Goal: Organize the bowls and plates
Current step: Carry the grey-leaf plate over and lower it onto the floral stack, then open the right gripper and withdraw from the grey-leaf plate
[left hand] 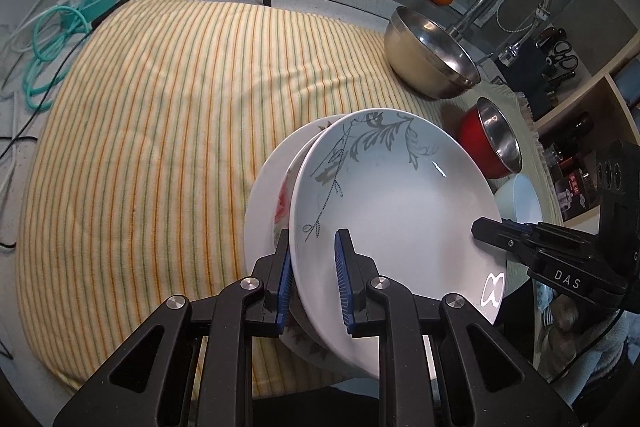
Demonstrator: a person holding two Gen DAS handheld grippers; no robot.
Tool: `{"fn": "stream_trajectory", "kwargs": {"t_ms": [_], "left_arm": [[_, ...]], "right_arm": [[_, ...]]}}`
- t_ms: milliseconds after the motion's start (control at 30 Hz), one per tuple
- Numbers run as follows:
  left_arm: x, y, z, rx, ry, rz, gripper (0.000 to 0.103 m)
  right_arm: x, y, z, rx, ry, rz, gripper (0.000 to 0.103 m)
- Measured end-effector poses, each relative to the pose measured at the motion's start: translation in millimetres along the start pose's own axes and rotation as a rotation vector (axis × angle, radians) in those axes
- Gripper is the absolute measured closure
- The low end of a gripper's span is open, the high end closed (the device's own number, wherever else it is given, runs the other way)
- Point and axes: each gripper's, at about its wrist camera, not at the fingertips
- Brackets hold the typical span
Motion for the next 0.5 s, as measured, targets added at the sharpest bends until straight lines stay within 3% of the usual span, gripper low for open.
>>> {"fn": "stream_trajectory", "kwargs": {"t_ms": [300,500], "left_arm": [[1,8,3,0.067,-0.011,0.043,0.085],[1,13,5,0.113,-0.023,0.073,0.085]], "right_arm": [[-1,-8,5,-0.045,-0.003,-0.059,0.086],[0,-6,6,-0.03,-0.013,-0.056,0.086]]}}
Point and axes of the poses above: each gripper's, at about its wrist camera, not at the fingertips, and z roughly the way its jaws point, y to its right, x to its top, and after that the axes turned 12 degrees about -x, right-handed
